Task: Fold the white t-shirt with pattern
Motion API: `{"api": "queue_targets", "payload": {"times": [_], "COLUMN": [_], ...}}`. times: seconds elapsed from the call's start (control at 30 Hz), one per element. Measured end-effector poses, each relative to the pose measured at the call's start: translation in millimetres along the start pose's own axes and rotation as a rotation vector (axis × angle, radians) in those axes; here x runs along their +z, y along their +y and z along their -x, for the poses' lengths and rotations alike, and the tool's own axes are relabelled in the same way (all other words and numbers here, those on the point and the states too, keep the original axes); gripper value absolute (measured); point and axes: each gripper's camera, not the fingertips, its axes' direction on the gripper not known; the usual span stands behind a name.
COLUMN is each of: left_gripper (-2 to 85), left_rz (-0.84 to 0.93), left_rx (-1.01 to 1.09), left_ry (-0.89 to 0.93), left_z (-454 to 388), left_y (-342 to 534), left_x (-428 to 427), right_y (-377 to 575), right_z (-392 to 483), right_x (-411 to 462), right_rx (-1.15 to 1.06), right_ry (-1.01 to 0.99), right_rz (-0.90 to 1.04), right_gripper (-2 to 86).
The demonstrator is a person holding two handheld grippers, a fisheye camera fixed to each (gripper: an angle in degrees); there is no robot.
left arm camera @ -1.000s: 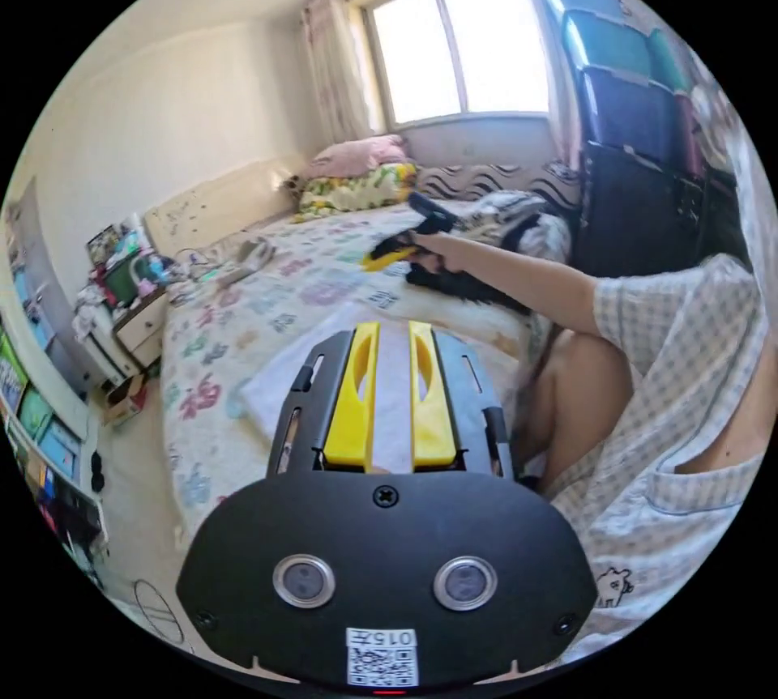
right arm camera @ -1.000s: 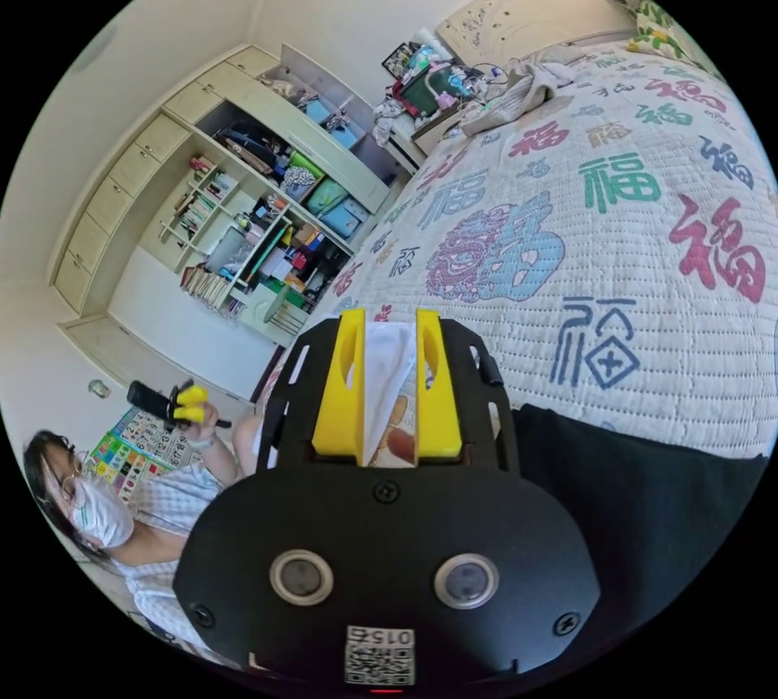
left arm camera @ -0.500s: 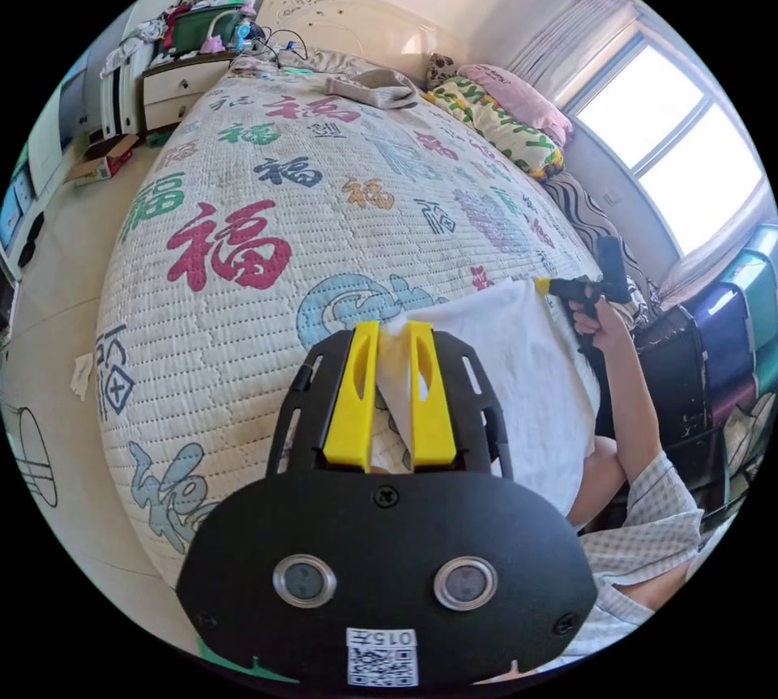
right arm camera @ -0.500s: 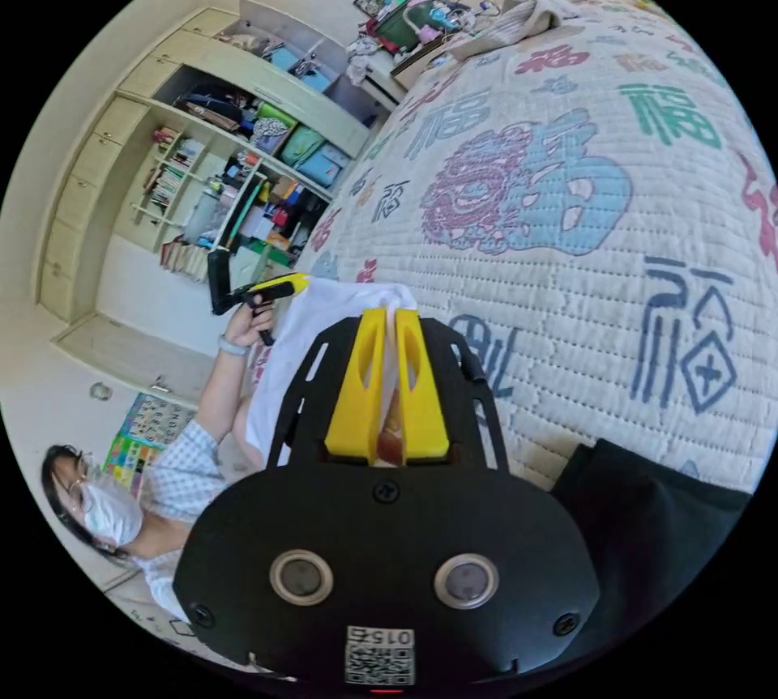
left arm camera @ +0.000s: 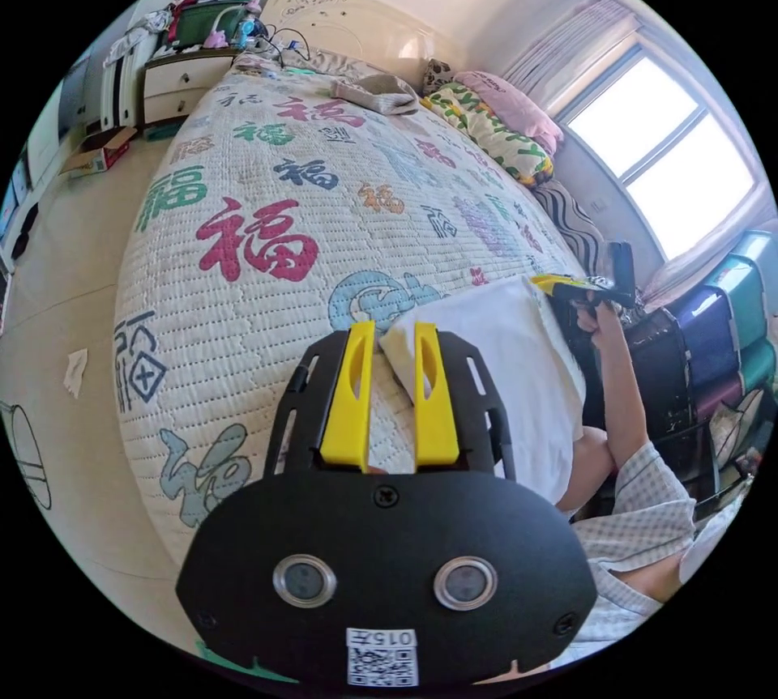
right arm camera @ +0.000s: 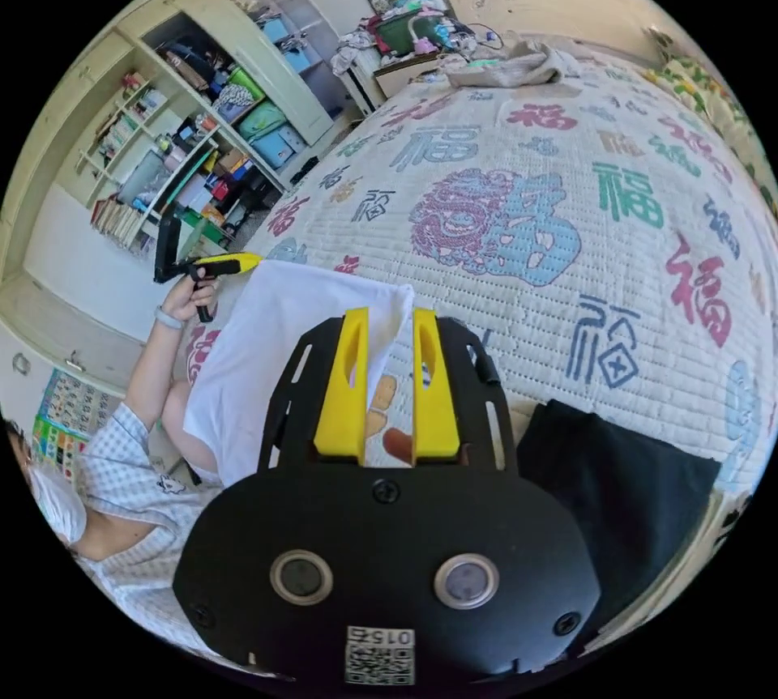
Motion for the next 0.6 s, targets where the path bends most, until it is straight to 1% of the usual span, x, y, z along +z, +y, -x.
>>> {"api": "queue_targets", "payload": {"times": [0.03,0.1,0.13,0.2,0.23,0.3,0.4,0.43,0.5,0.6], "left_gripper": [8.2,8.9,8.9,8.9,9.0,9.2,9.4,9.4,8.9,7.8], "left_rz": [-0.002,-0.027,-0.033,-0.016,-0.007,0.02,0.063,0.074,0.104,0.114], "left_rx": [-0.001,-0.012,-0.014,-0.004,-0.002,-0.003,-0.008,-0.004,0.011,0.032], "left_ry": [0.004,0.029,0.041,0.095,0.1,0.089,0.087,0.085,0.041,-0.003], "left_z": [2.7,13.7,15.8,17.8,17.2,13.0,6.6,4.7,-3.6,-11.5], "left_y": [1.8,10.8,12.8,15.4,14.8,10.5,3.0,1.5,-3.7,-5.4], "left_x": [-4.8,-21.5,-24.1,-23.3,-21.2,-9.3,8.9,12.5,20.8,23.0], "right_y": [5.6,34.2,43.6,87.8,99.6,145.0,189.3,196.5,223.3,252.4], "right_z": [16.3,94.8,116.1,197.1,215.1,275.1,320.2,326.0,341.7,353.3], "right_x": [-3.1,-0.3,5.9,44.7,55.7,99.9,145.2,153.9,188.6,211.6], "right_rx": [-0.046,-0.259,-0.318,-0.527,-0.574,-0.743,-0.891,-0.916,-1.007,-1.082], "right_ry": [0.001,-0.053,-0.072,-0.107,-0.103,-0.019,0.136,0.163,0.307,0.443], "right_rz": [-0.003,-0.005,0.016,0.125,0.145,0.195,0.203,0.218,0.262,0.234], "right_gripper": [9.3,10.6,10.9,11.2,11.2,10.8,9.7,9.4,8.9,7.5]}}
